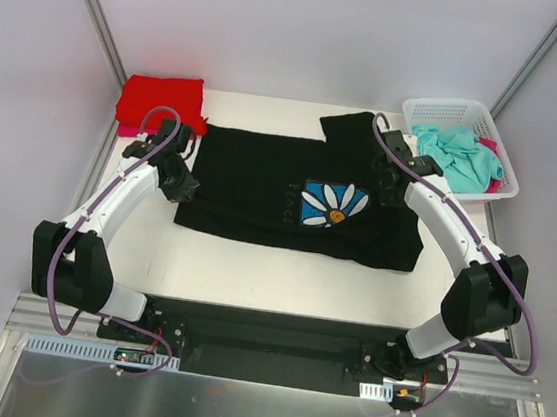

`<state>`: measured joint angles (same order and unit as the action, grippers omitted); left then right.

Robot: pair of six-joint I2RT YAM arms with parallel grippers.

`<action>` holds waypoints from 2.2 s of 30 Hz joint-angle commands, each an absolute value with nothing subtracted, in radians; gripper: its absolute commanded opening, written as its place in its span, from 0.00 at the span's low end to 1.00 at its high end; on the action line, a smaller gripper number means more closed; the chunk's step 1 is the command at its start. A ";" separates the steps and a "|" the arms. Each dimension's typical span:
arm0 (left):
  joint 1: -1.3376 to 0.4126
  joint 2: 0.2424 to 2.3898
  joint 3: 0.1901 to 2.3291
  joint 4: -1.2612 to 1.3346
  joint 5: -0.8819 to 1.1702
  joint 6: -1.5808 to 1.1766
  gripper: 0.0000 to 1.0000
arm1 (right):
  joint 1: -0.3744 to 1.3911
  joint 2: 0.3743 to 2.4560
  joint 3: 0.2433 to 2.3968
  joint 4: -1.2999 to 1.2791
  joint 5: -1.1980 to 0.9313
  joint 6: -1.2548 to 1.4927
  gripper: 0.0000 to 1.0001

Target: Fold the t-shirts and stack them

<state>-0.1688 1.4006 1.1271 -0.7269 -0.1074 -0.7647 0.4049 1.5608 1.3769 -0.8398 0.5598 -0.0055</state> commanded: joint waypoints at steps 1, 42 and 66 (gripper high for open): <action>-0.166 1.410 1.173 -0.719 -0.135 -0.747 0.00 | 0.387 1.563 1.450 -0.822 0.565 -0.020 0.01; -0.166 1.585 1.204 -0.663 -0.141 -0.770 0.00 | 0.360 1.807 1.598 -0.781 0.545 -0.035 0.01; -0.097 1.749 1.272 -0.661 -0.166 -0.778 0.00 | 0.344 1.844 1.606 -0.762 0.531 -0.038 0.01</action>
